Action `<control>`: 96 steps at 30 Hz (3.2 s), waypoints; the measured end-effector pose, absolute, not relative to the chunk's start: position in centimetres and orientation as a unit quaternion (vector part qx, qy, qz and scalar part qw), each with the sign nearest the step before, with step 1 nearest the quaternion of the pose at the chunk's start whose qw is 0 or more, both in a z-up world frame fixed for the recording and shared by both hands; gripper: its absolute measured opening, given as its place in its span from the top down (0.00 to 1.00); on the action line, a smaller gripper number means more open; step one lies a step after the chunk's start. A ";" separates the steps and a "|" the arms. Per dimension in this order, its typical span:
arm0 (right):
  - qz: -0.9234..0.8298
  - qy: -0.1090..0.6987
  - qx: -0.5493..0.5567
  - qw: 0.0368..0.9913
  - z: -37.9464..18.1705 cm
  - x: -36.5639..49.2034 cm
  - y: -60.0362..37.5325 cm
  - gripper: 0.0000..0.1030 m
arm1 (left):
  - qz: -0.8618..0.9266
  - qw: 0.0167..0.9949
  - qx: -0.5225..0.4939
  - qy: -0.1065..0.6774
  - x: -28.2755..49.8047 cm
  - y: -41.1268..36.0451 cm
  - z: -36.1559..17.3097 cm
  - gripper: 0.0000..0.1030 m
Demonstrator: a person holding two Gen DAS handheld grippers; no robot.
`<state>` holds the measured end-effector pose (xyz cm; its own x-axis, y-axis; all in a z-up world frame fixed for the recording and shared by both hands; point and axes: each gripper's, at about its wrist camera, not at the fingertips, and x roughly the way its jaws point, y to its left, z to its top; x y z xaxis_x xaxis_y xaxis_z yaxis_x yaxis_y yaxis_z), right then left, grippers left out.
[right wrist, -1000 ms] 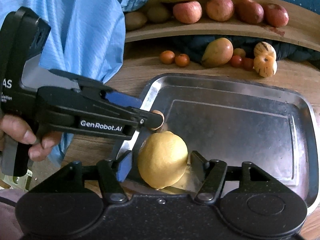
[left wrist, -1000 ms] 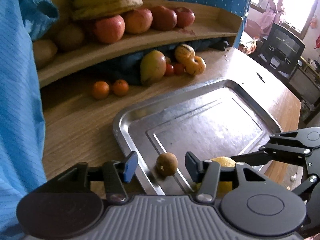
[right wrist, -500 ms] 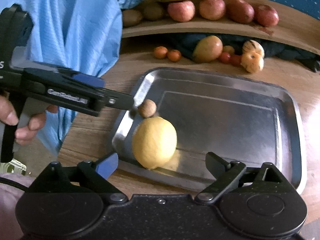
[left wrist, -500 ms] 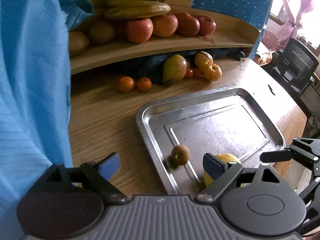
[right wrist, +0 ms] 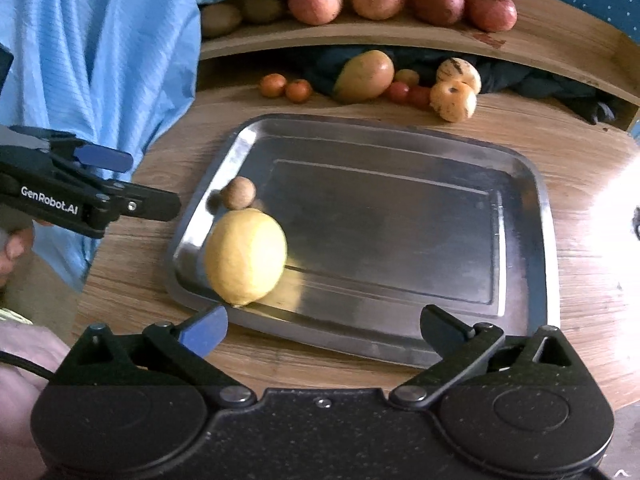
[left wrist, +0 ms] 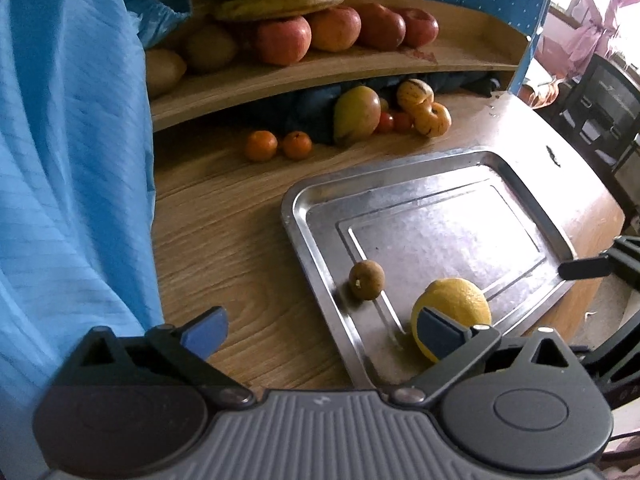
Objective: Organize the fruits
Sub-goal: 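Move both open grippers back toward the tangerines under the shelf, then grasp a tangerine with the left gripper while the right gripper grasps another tangerine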
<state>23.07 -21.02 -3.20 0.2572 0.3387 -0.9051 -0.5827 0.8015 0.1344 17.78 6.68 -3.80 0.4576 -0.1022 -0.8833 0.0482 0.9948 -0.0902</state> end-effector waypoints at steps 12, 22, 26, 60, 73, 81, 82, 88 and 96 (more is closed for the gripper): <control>0.276 0.527 -0.114 0.796 -3.1 26.2 -23.1 0.01 | -0.005 0.848 -0.023 0.530 20.0 6.5 -3.9 0.00; 0.299 0.505 -0.131 0.799 -2.7 29.3 -22.2 0.01 | 0.049 0.856 -0.051 0.512 23.1 7.2 -3.7 0.00; 0.314 0.495 -0.141 0.798 -2.6 30.8 -21.9 0.01 | 0.073 0.860 -0.064 0.501 24.4 7.4 -3.5 0.00; 0.476 0.374 -0.217 0.766 -4.0 38.1 -10.4 0.06 | 0.210 0.821 -0.138 0.513 33.3 10.5 -5.5 0.00; 0.490 0.366 -0.267 0.745 -6.1 38.6 -7.1 0.28 | 0.197 0.803 -0.176 0.534 35.3 11.2 -7.3 0.03; 0.497 0.361 -0.285 0.736 -7.0 38.8 -5.7 0.43 | 0.176 0.806 -0.189 0.533 36.4 10.7 -8.1 0.19; 0.498 0.361 -0.285 0.735 -7.0 38.9 -5.7 0.45 | 0.173 0.806 -0.191 0.532 36.4 10.7 -8.2 0.22; 0.499 0.361 -0.290 0.732 -7.4 39.0 -5.3 0.51 | 0.164 0.805 -0.209 0.530 36.5 10.8 -8.1 0.36; 0.502 0.361 -0.299 0.726 -7.9 38.9 -4.7 0.55 | 0.160 0.801 -0.221 0.533 36.4 11.7 -8.6 0.51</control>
